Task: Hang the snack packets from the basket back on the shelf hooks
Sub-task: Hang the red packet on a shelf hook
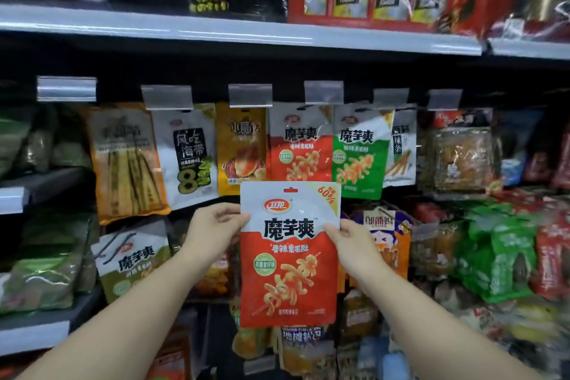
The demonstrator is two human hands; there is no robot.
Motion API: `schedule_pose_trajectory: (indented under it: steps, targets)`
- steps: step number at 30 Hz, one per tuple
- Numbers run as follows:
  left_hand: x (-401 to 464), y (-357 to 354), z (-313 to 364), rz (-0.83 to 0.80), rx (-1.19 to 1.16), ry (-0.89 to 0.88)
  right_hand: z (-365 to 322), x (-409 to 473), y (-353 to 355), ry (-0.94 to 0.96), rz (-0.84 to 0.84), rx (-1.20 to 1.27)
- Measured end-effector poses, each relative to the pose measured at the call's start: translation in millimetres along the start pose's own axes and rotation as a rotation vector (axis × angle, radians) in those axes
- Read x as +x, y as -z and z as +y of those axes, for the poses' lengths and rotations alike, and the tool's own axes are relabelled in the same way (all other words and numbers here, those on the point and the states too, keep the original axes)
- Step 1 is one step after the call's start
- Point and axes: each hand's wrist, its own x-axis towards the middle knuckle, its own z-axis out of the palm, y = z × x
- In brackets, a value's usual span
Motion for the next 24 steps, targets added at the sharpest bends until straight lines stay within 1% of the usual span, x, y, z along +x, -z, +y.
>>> schedule_pose_trajectory:
  steps: [3, 8, 14, 20, 24]
  targets:
    - [28.9, -20.8, 15.1, 0.025, 0.019, -0.058, -7.9, 39.3, 13.7, 0.066, 0.045, -0.039]
    - [74.5, -60.8, 43.0, 0.119, -0.042, -0.128, -26.7, 105.1, 41.2, 0.168, 0.067, -0.02]
    - [120.5, -92.4, 70.8, 0.229, -0.145, -0.145, -50.9, 163.0, 64.2, 0.302, 0.077, 0.013]
    - [145.1, -101.5, 89.2, 0.248, -0.195, -0.184, -67.7, 196.6, 67.3, 0.322, 0.079, 0.067]
    - [157.4, -104.5, 94.4, 0.26, -0.205, -0.183, -65.1, 210.6, 63.9, 0.311, 0.036, 0.084]
